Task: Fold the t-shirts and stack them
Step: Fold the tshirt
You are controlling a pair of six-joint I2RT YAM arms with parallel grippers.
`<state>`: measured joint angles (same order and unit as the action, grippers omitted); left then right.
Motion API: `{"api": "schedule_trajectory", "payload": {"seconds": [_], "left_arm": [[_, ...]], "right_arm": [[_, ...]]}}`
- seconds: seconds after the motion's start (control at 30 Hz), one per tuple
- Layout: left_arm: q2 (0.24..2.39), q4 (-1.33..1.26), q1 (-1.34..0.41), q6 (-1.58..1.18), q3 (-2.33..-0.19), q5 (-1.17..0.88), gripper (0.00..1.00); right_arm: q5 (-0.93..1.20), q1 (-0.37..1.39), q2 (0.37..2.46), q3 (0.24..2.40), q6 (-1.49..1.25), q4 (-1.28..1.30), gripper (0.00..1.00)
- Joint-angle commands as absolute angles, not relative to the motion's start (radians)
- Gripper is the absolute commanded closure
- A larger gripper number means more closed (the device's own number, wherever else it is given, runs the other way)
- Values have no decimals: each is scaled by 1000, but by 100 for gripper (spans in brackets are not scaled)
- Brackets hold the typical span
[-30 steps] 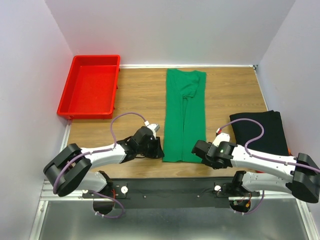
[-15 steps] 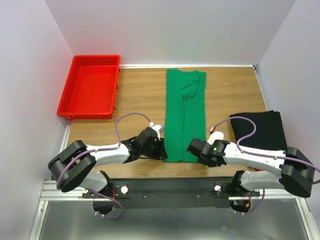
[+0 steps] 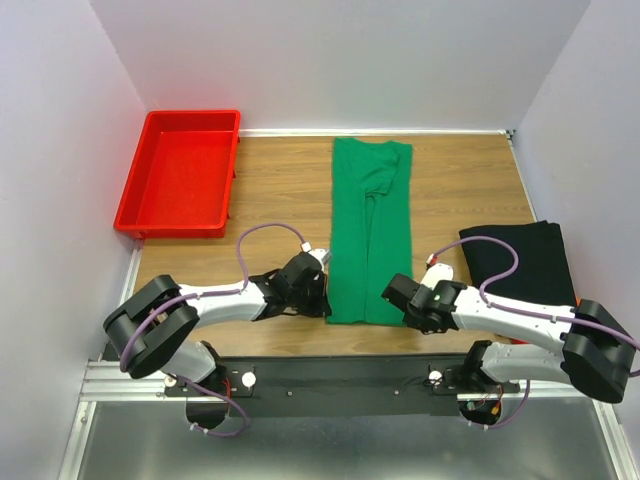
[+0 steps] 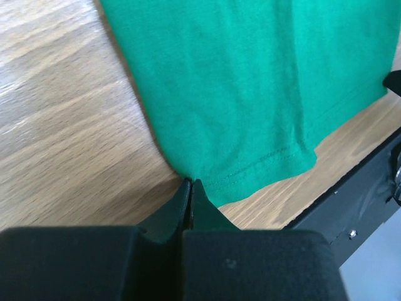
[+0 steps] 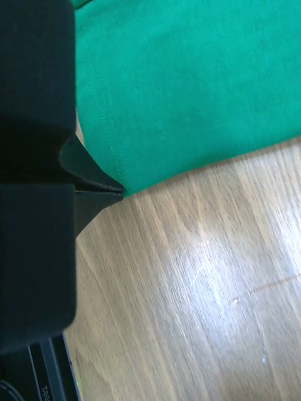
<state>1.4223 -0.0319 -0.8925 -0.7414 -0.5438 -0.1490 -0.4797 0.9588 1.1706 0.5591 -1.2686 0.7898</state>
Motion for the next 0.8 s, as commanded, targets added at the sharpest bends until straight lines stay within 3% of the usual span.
{"api": "schedule_trajectory", "payload": {"seconds": [0.0,0.3,0.53,0.63,0.67,0.7,0.77], "left_arm": [[1428,83,-899,-722,-563,-77,100],[1316,287,-887,-749,-586,49,100],[1289,287,-896,-782,-555,5,100],[1273,256,-907,-807,-523,-32,100],[1270,250,-908,-816,-514,-29,100],[1270,247,-908,-819,-511,-29,100],[1264,236,-908,-825,-503,-32,100]], "right_arm": [[-454,953,1170,535,-1258,755,99],[-399,953,1065,511,-1249,749,99],[-327,954,983,503,-1229,746,100],[-339,954,944,508,-1213,735,79],[-341,956,931,508,-1192,706,62],[-333,956,931,508,-1186,693,57],[-302,954,945,502,-1164,637,56]]}}
